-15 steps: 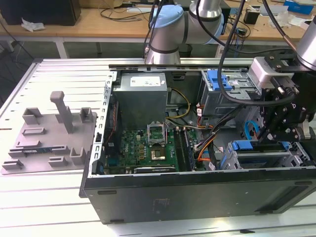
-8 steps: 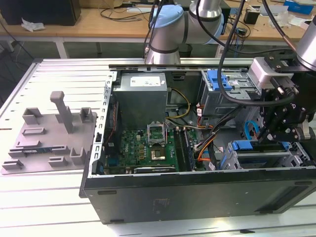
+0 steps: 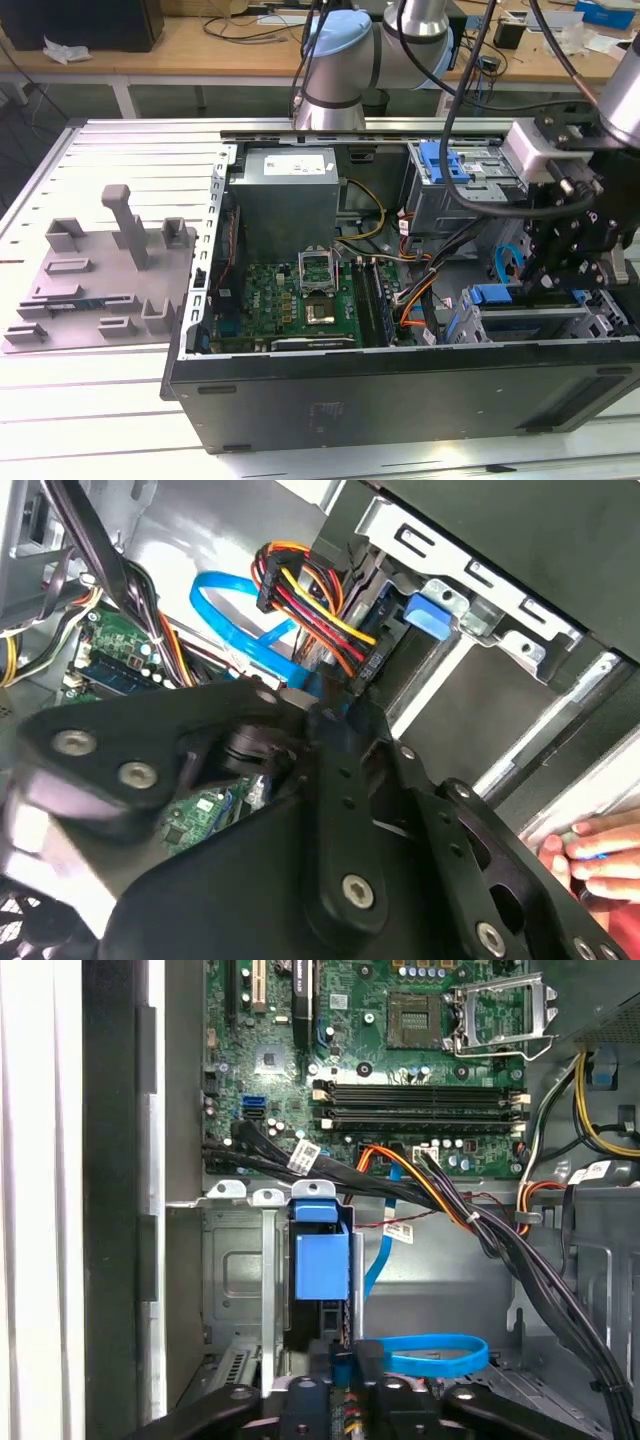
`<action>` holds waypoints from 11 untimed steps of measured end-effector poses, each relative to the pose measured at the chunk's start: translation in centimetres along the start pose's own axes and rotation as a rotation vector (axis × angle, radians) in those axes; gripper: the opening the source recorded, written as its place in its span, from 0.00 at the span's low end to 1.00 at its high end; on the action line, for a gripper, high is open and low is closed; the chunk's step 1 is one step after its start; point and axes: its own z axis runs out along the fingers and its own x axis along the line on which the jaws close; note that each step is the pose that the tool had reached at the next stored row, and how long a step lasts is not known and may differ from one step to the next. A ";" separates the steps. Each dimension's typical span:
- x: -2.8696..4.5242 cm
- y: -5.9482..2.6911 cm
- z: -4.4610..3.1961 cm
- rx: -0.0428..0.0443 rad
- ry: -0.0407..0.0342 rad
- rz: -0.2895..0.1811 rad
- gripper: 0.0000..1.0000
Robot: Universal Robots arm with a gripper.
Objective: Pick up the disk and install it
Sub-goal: 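Insert the second disk wire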
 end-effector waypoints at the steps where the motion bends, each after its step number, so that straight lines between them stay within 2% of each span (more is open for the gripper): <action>1: 0.00 0.00 -0.09 0.0000 0.0006 0.000 0.29; 2: -0.02 0.00 -0.27 0.0001 0.0012 0.000 0.29; 3: -0.03 0.00 -0.44 0.0001 0.0013 0.000 0.36; 6: -0.10 0.01 -0.97 0.0001 0.0016 0.000 0.36; 11: -0.46 0.02 -2.66 0.0032 0.0022 0.000 0.36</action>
